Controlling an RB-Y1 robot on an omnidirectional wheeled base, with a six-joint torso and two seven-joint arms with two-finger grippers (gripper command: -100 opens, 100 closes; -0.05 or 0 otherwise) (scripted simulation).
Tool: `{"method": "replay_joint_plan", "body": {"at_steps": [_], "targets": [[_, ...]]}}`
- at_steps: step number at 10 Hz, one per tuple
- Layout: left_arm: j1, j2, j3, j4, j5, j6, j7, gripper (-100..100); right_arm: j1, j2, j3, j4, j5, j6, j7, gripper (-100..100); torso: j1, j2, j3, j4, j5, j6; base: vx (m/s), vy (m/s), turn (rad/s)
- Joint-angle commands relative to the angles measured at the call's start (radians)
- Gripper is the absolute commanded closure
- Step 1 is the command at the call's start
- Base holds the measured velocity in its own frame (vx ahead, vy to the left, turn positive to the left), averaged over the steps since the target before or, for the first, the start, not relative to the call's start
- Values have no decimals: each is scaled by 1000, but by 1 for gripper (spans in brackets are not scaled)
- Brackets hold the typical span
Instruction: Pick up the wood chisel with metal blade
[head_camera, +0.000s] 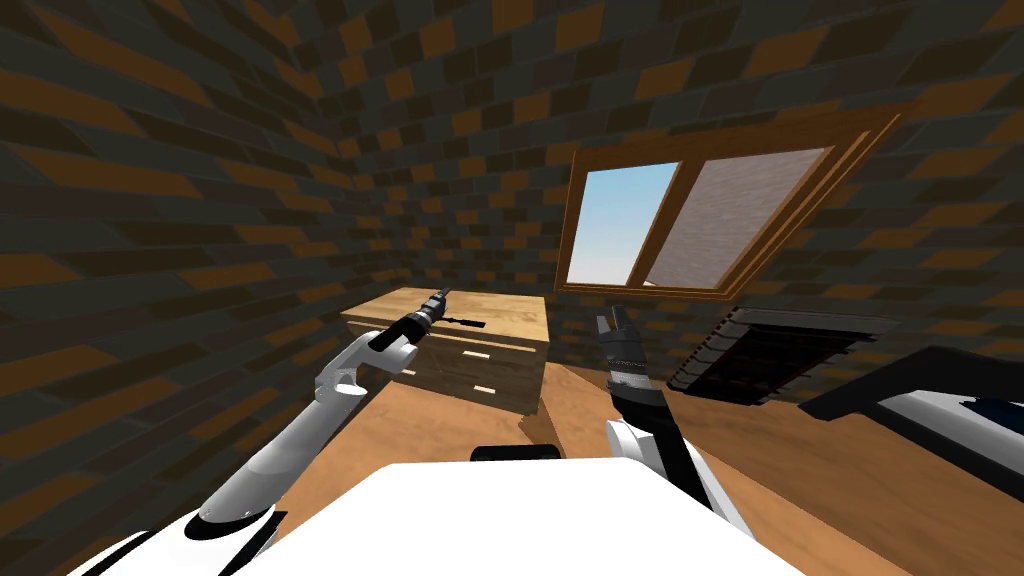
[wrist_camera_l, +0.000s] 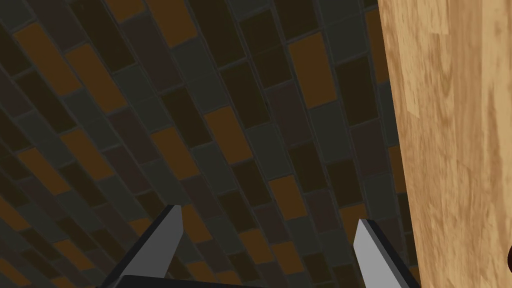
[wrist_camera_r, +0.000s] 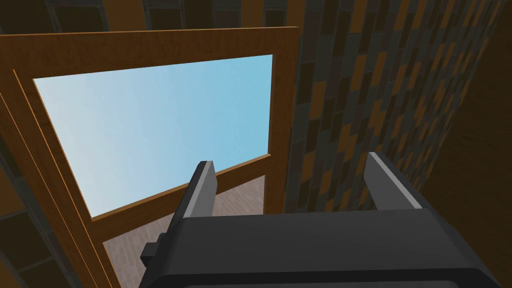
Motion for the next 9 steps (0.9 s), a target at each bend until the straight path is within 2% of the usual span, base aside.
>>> {"method": "replay_joint_plan", "body": {"at_steps": [1,2,3,4,5,7,8,9], "targets": [[-37,33,-10,35,17,50,1,-100,0,0,0,0,0,0,0,0,0,0,0,0,0,0,6,-16,-121],[-37,33,-10,35,17,78,1,-100,0,0,0,0,0,0,0,0,0,-1,0,0,0,1,6,-14,-73],[-69,60,-21,67,30,109,0,-100,0,0,0,0,0,0,0,0,0,0,0,0,0,0,9,-20,-136],[-69,60,-21,67,30,141,0,-100,0,0,0,0,0,0,0,0,-1,-1,-1,0,0,1,11,-15,-59],[-99,85,-32,100,42,172,0,-100,0,0,0,0,0,0,0,0,0,-1,0,0,0,0,20,-17,-102],[-99,85,-32,100,42,210,0,-100,0,0,0,0,0,0,0,0,0,-1,-1,0,0,0,10,-8,-28],[-127,107,-44,134,53,247,0,-100,0,0,0,0,0,0,0,0,0,0,0,0,0,0,13,-8,-110],[-127,107,-44,134,53,270,0,-100,0,0,0,0,0,0,0,0,0,-1,-1,0,0,0,15,-4,-78]]}}
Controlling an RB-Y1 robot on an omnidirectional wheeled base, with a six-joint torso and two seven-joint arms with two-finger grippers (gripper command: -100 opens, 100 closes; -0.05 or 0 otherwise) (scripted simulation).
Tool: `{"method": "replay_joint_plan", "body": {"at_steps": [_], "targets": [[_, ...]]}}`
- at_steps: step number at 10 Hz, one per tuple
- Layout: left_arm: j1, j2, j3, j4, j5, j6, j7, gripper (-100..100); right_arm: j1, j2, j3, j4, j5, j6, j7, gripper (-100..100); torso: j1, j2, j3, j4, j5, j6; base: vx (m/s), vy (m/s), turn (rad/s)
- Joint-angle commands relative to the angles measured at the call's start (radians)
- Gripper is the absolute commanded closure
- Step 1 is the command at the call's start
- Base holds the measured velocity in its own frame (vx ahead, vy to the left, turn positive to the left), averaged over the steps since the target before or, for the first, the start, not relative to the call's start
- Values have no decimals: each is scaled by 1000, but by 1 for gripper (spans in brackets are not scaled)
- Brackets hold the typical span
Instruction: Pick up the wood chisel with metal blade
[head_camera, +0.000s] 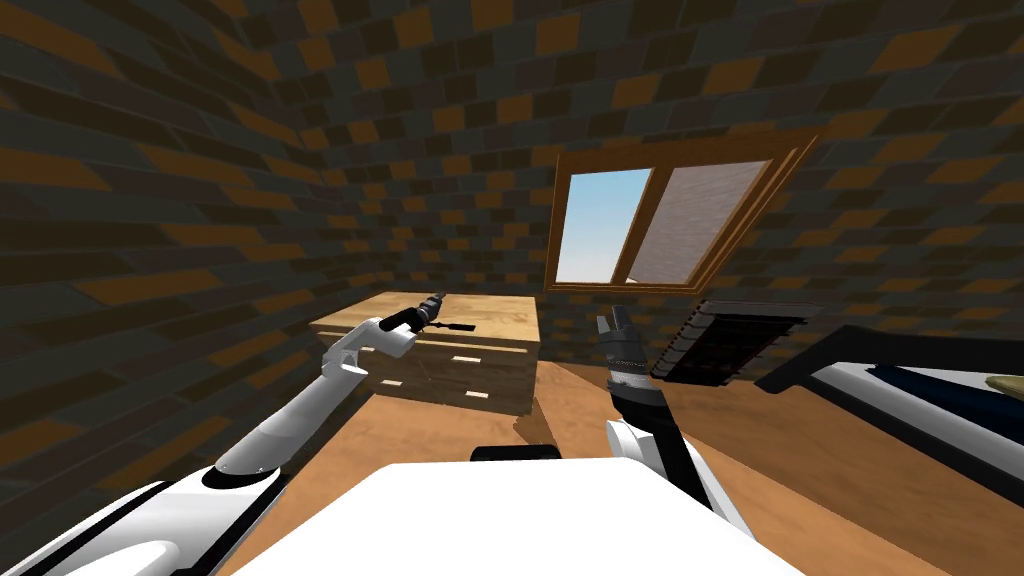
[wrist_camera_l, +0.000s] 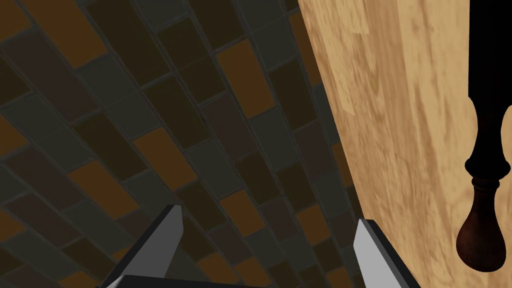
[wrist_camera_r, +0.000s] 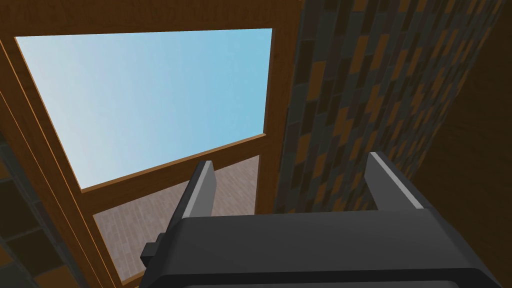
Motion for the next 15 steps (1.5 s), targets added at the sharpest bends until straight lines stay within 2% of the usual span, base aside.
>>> {"method": "replay_joint_plan", "body": {"at_steps": [1,2,3,4,5,6,7,8,9,10,11,12,13,14,15], "targets": [[-4,4,-1,1,2,28,1,-100,0,0,0,0,0,0,0,0,0,0,0,0,0,0,7,-1,1],[-31,24,-13,36,11,69,0,-100,0,0,0,0,0,0,0,0,0,0,0,0,0,0,16,-7,-124],[-31,24,-13,36,11,91,0,-100,0,0,0,0,0,0,0,0,0,0,0,0,0,1,19,1,-68],[-55,41,-26,71,19,125,0,-100,0,0,0,0,0,0,0,0,0,0,0,0,0,0,23,-1,-120],[-55,41,-26,71,19,153,0,-100,0,0,0,0,0,0,0,0,0,-1,0,0,0,0,23,4,-54],[-77,55,-39,106,26,192,0,-100,0,0,0,0,0,0,0,0,1,0,0,0,0,0,30,2,-113],[-77,55,-39,106,26,212,0,-100,0,0,0,0,0,0,0,0,0,-1,-1,0,0,0,25,6,-59],[-97,67,-53,141,31,245,-1,-100,0,0,0,0,0,0,0,0,1,-1,0,0,0,0,34,9,-104],[-97,67,-53,141,31,267,-1,-100,0,0,0,0,0,0,0,0,1,-1,-1,0,0,0,30,11,-59],[-115,76,-67,176,35,295,-1,-100,0,0,0,0,0,0,0,0,1,-1,-1,0,0,0,39,9,-117],[-115,76,-67,176,35,323,-1,-100,0,0,0,0,0,0,0,0,1,-2,-1,0,0,0,32,12,-57],[-130,83,-81,210,38,351,-2,-100,0,0,0,0,0,0,0,0,1,-1,-1,0,0,0,33,15,-90],[-130,83,-81,210,38,374,-2,-100,0,0,0,0,0,0,0,0,1,-1,-1,0,0,0,29,16,-59],[-143,87,-95,244,40,408,-2,-100,0,0,0,0,0,0,0,0,1,-1,-1,0,0,0,37,21,-118],[-143,87,-95,244,40,422,-2,-100,0,0,0,0,0,0,0,0,2,-1,-1,0,0,0,33,24,-52]]}}
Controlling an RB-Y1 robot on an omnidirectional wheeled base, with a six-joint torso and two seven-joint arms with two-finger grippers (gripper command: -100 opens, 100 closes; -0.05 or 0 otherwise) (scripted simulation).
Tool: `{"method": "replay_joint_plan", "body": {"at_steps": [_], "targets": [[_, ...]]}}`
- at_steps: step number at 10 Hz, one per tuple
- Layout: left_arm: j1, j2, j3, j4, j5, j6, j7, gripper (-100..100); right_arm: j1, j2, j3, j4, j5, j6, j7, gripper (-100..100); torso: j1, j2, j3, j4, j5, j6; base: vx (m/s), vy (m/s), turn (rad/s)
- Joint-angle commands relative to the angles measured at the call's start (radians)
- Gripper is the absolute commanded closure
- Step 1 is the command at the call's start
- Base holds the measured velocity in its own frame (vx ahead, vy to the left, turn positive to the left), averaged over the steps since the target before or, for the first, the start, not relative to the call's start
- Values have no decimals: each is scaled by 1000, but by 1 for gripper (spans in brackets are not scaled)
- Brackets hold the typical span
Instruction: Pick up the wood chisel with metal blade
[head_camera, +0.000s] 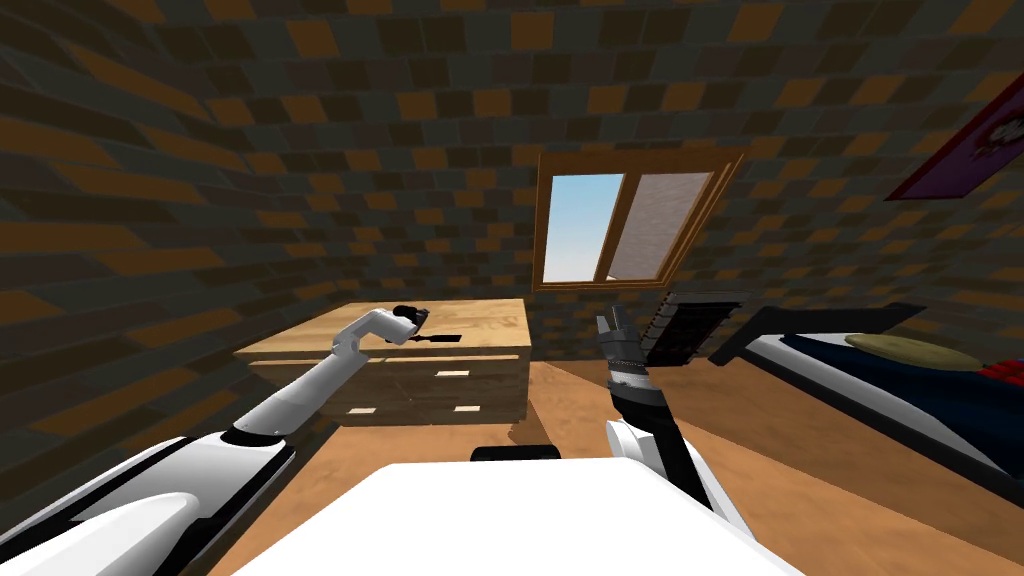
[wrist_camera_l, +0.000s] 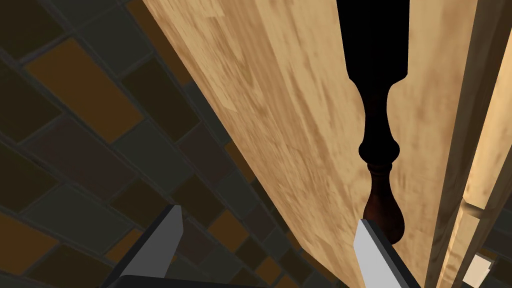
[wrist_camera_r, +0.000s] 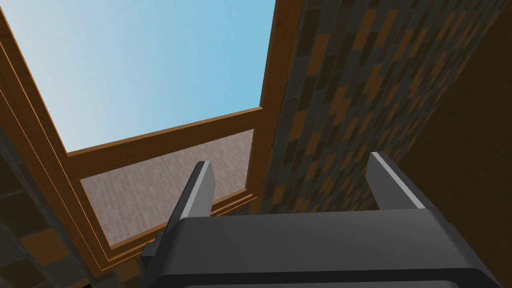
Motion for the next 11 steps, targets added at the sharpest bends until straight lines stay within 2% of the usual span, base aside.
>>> {"method": "replay_joint_plan", "body": {"at_steps": [1,4,5,6,7,11], "targets": [[-15,2,-17,46,1,50,-2,-100,0,0,0,0,0,0,0,0,0,0,0,0,0,0,35,23,-88],[-31,2,-44,107,1,125,-3,-100,0,0,0,0,0,0,0,0,0,-1,0,0,0,0,46,30,-97],[-31,2,-44,107,1,131,-3,-100,0,0,0,0,0,0,0,0,0,-1,0,0,0,0,31,27,-41],[-37,0,-57,135,0,165,-4,-100,0,0,0,0,0,0,0,0,0,0,0,0,0,0,38,26,-79],[-37,0,-57,135,0,165,-4,-100,0,0,0,0,0,0,0,0,0,0,0,0,0,0,29,25,-43],[-46,-20,-100,224,-7,262,-6,-100,0,0,0,0,0,0,0,0,2,-2,-1,0,0,0,48,43,-90]]}}
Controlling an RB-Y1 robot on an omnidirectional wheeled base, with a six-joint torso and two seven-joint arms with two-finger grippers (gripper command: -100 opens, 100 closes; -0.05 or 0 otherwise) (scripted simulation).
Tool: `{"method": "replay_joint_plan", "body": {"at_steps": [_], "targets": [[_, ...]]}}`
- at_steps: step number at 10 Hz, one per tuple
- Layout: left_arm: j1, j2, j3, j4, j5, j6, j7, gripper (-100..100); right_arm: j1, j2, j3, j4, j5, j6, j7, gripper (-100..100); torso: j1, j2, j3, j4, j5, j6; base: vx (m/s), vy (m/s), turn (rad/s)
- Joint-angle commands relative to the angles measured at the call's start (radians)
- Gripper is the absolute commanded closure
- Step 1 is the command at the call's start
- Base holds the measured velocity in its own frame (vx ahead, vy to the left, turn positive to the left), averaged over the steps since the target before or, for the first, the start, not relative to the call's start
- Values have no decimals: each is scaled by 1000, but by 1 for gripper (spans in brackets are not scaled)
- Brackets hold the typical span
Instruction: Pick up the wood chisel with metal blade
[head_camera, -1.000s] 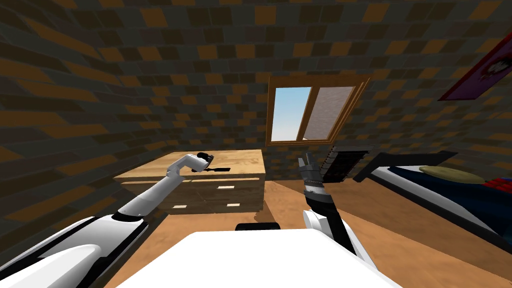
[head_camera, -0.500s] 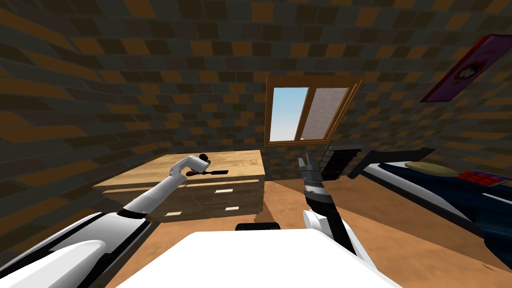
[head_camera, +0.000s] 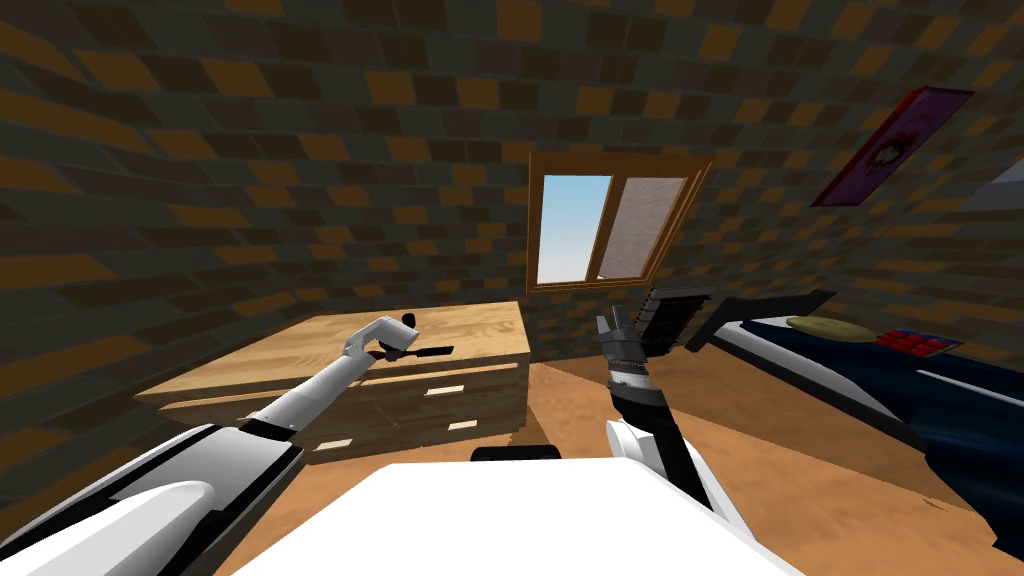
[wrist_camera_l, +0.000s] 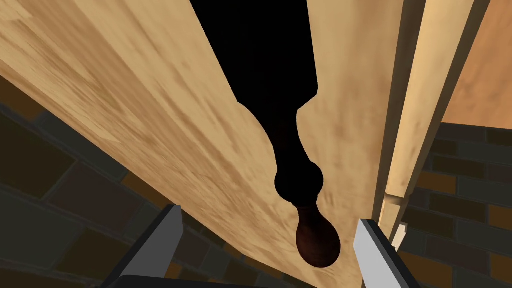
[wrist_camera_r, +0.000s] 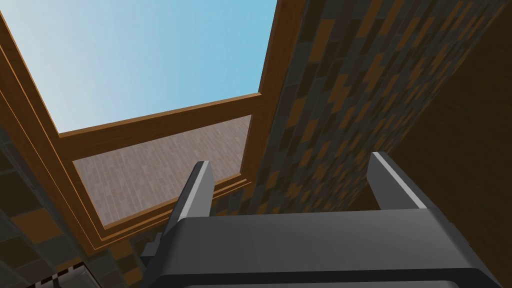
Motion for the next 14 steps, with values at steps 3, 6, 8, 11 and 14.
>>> {"method": "replay_joint_plan", "body": {"at_steps": [3,6,8,11,14], "targets": [[-12,-15,-18,37,-4,33,-2,-100,0,0,0,0,0,0,0,0,-1,1,0,0,0,0,34,29,-49],[-2,-32,-15,77,-22,-6,-7,-100,0,0,0,0,0,0,0,0,-2,3,2,1,-1,0,16,15,-8],[0,-34,-14,86,-23,-14,-10,-100,0,0,0,0,0,0,0,0,-2,2,1,1,0,0,20,21,-5],[1,-34,-13,90,-24,-17,-10,100,0,0,0,0,0,0,0,0,-4,3,2,1,-1,1,0,1,4],[0,-35,-14,89,-24,-18,-10,0,0,0,0,0,0,0,0,0,-4,4,2,1,-1,0,0,0,0]]}}
